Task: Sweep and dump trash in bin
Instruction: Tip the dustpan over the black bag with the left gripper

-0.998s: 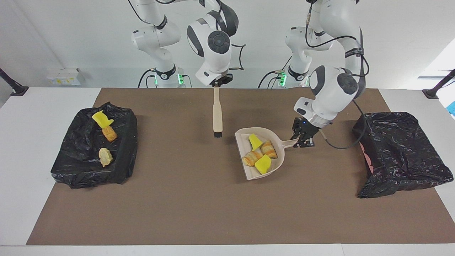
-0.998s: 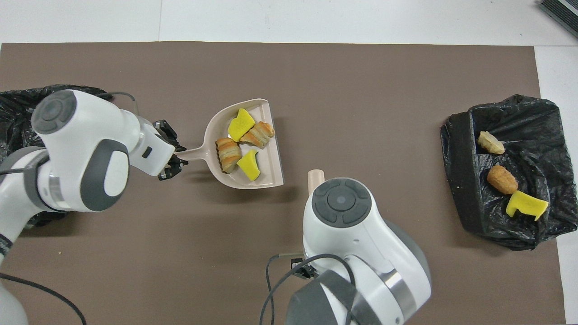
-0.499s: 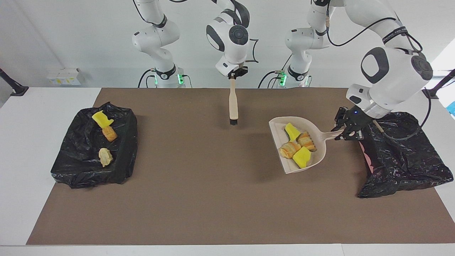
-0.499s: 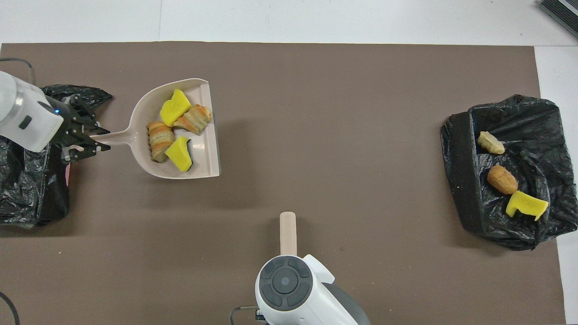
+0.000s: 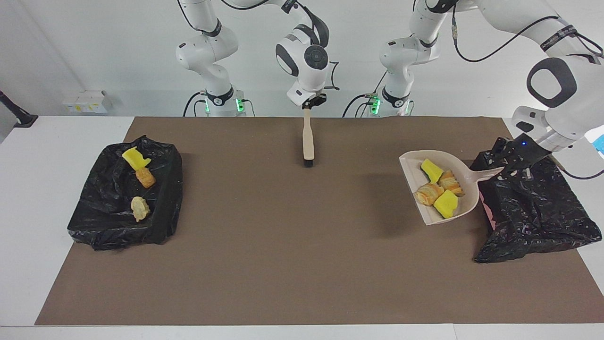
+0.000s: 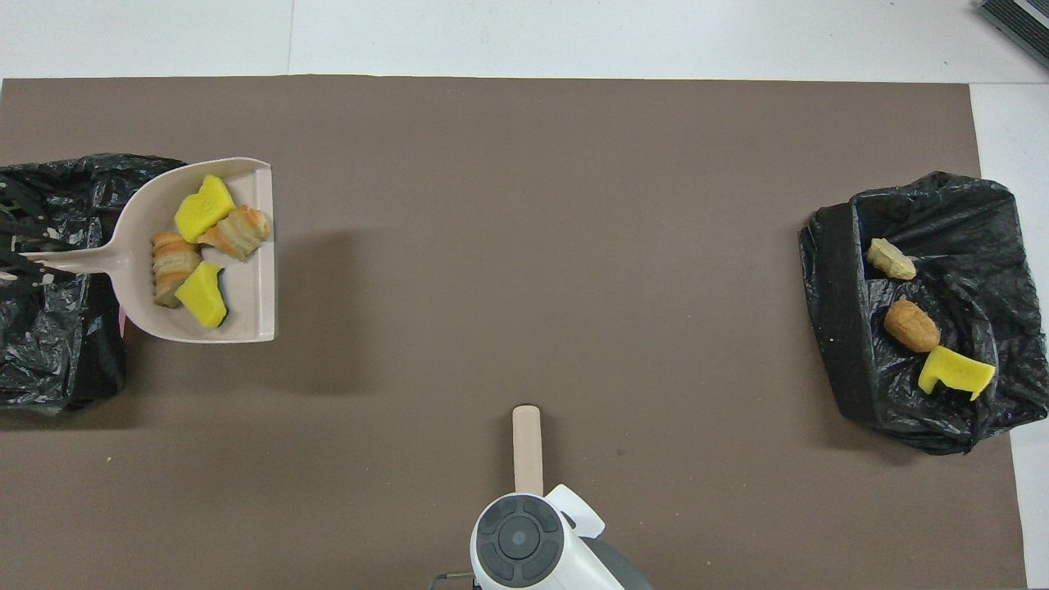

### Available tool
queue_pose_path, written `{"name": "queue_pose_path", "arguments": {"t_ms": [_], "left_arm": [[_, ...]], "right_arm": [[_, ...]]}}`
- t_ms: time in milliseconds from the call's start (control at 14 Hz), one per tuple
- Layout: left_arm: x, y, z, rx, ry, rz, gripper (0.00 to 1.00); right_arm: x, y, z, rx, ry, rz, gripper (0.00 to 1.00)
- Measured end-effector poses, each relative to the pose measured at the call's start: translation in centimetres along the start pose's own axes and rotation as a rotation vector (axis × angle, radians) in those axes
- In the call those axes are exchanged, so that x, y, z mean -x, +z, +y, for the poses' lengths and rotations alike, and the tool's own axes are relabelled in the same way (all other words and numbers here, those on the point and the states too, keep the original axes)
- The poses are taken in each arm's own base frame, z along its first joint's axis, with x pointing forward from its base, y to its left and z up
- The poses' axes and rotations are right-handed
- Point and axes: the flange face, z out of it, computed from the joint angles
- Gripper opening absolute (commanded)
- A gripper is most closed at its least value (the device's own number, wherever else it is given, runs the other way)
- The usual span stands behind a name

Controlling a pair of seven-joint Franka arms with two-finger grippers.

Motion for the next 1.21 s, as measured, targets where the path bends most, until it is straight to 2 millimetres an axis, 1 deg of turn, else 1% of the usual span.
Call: {"name": "queue_pose_path", "arguments": {"t_ms": [143,214,357,428,499,571,713,784,856,998,1141,1212], "left_arm": [[3.9,-1.0,0.8,-0.014,0.030,-0.012,0.00],[5.5,-1.5,1.2,-0.022,0.046,-0.021,0.00],[8.3,-2.5,1.9,-0.031,0.070,-0.046,0.00],[9.5,-2.9,2.3,-0.031,0.076,-0.061,0.00],[10.7,-3.3,2.7,-0.034,0.070,-0.077,0.00],[12.1,-3.7,3.1,-0.042,0.064,-0.092,0.00],[14.8,-4.7,3.7,-0.073,0.066,-0.125,0.00],[16.0,-5.2,3.8,-0.087,0.065,-0.153,0.00],[17.1,-5.7,3.9,-0.100,0.061,-0.192,0.00],[18.7,-6.5,3.7,-0.107,0.064,-0.280,0.00],[19.9,-7.2,3.3,-0.112,0.068,-0.364,0.00],[20.2,-7.6,3.1,-0.113,0.061,-0.404,0.00]], "right_arm": [[-0.2,0.7,0.3,-0.010,0.007,0.018,0.01],[-0.2,1.0,0.4,-0.012,0.008,0.023,0.09],[0.1,1.2,0.5,-0.012,0.005,0.029,0.20],[0.3,1.2,0.6,-0.011,0.003,0.030,0.22],[0.3,1.3,0.6,-0.010,0.003,0.030,0.28],[0.4,1.4,0.7,-0.009,0.003,0.030,0.28],[0.5,1.6,0.7,-0.005,0.002,0.028,0.32],[0.5,1.7,0.8,-0.003,0.000,0.027,0.33],[0.5,1.8,0.9,-0.001,-0.001,0.025,0.37],[0.5,2.0,1.0,0.002,-0.020,0.022,0.41],[0.5,2.1,1.0,0.004,-0.033,0.021,0.44],[0.5,2.1,1.0,0.004,-0.034,0.021,0.48]]}}
